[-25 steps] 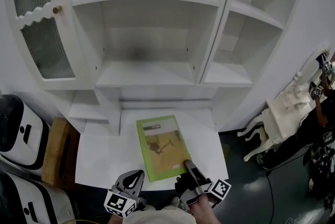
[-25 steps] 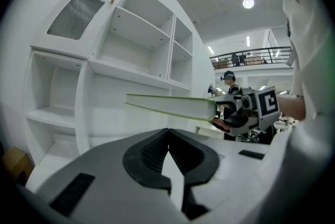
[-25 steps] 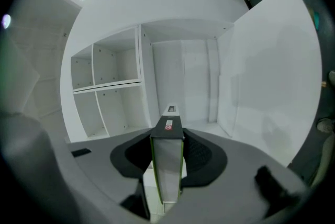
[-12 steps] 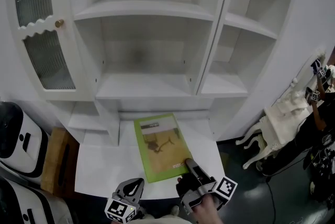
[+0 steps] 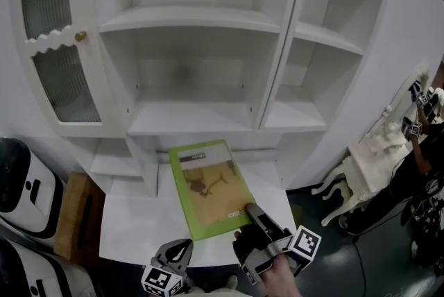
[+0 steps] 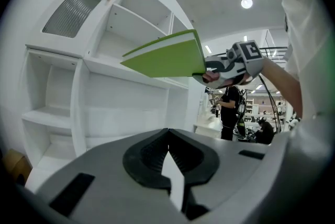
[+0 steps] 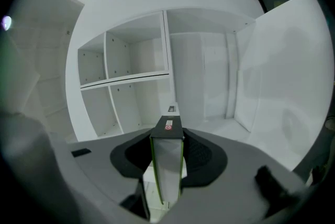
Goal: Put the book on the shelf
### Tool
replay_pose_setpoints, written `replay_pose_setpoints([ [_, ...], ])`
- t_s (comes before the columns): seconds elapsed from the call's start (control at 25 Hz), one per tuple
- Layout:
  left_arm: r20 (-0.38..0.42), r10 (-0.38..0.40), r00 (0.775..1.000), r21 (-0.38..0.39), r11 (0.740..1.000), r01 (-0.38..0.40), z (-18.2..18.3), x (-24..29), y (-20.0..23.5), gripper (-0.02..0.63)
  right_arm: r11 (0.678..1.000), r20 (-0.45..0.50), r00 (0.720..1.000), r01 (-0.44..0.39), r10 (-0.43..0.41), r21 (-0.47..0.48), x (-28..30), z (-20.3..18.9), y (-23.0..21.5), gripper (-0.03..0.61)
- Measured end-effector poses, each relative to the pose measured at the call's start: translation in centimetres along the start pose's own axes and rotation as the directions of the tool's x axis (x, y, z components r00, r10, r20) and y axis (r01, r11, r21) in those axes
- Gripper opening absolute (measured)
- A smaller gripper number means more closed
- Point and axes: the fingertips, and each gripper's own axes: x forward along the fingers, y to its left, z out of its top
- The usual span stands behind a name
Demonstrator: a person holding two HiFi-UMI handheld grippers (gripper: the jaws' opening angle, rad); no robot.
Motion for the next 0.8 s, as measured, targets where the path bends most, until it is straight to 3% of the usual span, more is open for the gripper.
replay_pose_setpoints([
  [0.4,0.005,0.011,1.0,0.0,1.0,-0.011,0.2,-0.3,0.4,0.009,0.998,0.047,0.997,-0.052,0.053,-0.028,2.0,2.6,2.8,0.146],
  [0.8,0.007,0.019,1.0,-0.002,1.0,-0.019,0.4,-0.4,0.3,0.009,0.999,0.096,0.995,-0.011,0.015,-0.048,5.6,5.4,2.5,0.146],
])
